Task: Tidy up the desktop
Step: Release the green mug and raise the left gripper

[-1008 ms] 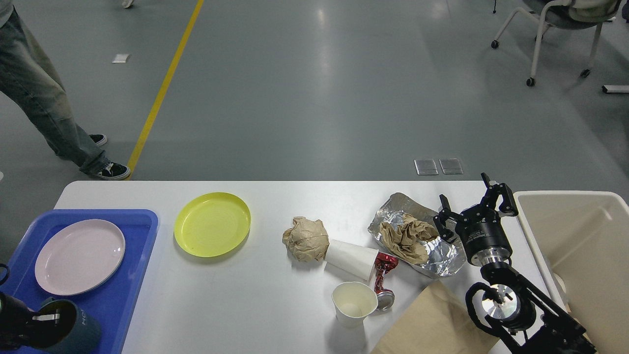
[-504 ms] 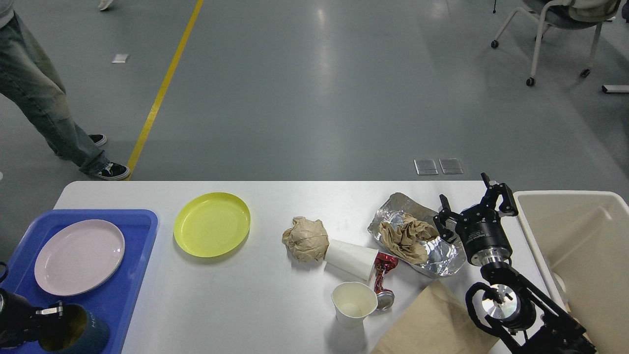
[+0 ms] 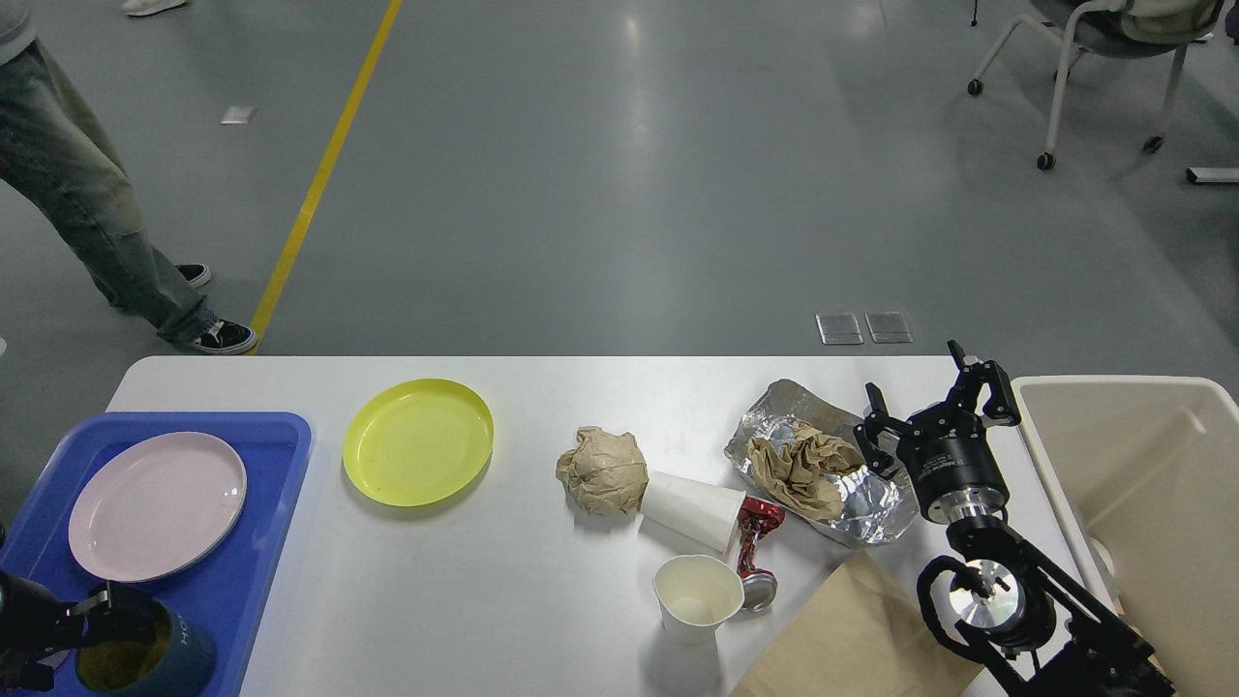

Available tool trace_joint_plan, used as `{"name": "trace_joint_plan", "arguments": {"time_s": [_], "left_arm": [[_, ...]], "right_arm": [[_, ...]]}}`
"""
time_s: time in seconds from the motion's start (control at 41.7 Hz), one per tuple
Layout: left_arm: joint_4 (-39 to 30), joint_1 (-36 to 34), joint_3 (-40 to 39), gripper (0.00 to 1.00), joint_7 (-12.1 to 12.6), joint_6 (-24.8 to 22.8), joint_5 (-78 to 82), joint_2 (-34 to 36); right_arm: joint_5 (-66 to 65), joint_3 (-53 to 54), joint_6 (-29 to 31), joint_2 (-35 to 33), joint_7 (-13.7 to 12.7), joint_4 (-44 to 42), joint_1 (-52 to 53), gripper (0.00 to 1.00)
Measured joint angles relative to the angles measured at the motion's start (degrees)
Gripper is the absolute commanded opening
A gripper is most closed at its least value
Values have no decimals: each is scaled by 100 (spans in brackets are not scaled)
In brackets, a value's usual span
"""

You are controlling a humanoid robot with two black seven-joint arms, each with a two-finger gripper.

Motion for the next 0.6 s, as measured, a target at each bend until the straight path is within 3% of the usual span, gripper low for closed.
{"name": "trace_joint_plan", "arguments": {"time_s": [0.168,0.264,0.432,0.6], "left_arm": [[-72,-121,19,96,9,-36,-2,5],[-245,-424,226,96,17,-334,-2,1],[-437,-1822,1426,96,-3,-1272,-157,-151],[-823,-2915,2313,96,17,-1668,-560,-296]], "right_arm": [[0,0,0,0,0,0,0,100],[0,0,0,0,0,0,0,100],[0,0,0,0,0,0,0,100],[0,0,0,0,0,0,0,100]]}}
